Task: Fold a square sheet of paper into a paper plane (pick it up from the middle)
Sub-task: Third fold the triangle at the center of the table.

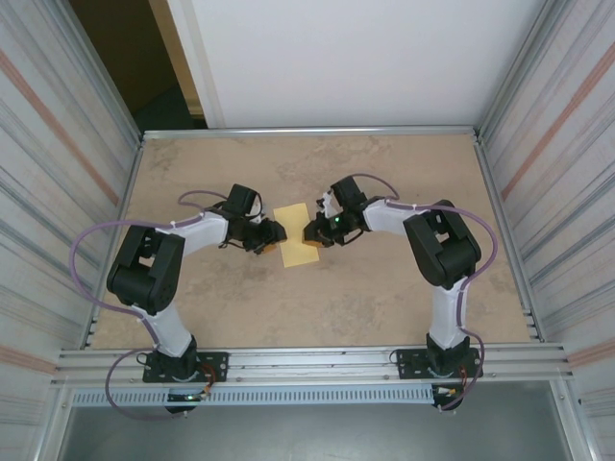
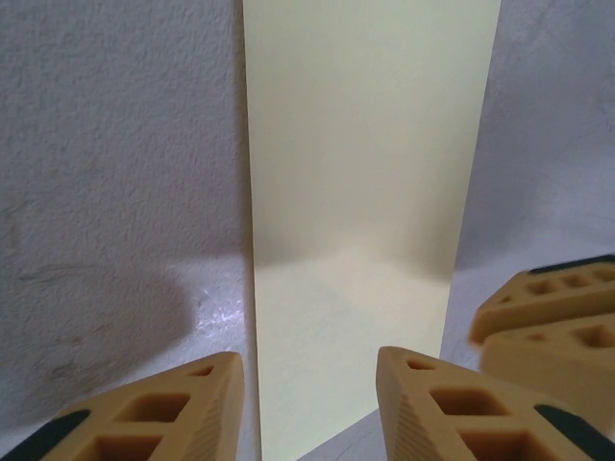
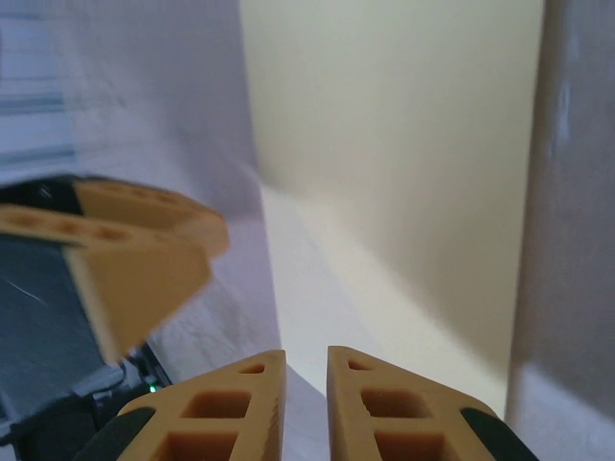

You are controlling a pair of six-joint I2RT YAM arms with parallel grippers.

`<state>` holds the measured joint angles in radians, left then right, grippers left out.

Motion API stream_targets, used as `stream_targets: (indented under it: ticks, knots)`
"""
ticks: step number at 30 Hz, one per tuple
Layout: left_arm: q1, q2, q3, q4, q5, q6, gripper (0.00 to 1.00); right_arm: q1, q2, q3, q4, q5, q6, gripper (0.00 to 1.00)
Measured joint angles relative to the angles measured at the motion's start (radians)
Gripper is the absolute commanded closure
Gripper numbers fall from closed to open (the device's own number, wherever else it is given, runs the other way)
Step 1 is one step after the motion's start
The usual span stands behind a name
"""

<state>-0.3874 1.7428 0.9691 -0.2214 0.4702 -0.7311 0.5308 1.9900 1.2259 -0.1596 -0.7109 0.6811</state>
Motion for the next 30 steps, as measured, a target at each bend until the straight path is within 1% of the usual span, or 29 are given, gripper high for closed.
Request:
stream_targets:
  ticks: [5,13,18,30]
  knots:
    - [0.0,-0.002,-0.03,0.04,0.001,-0.026,0.58,-0.003,0.049,0.092,-0.007,0.035,-0.001,0.84]
    - [-0.001,-0.003,-0.068,0.065,0.022,-0.063,0.59,-0.003,0.13,0.107,-0.052,0.082,-0.001,0.83]
    - [-0.019,-0.003,-0.068,0.074,0.035,-0.075,0.66,-0.008,0.13,0.107,-0.05,0.09,-0.001,0.84]
    - [-0.028,0.013,-0.068,0.084,0.042,-0.079,0.65,-0.008,0.13,0.101,-0.042,0.087,0.0,0.84]
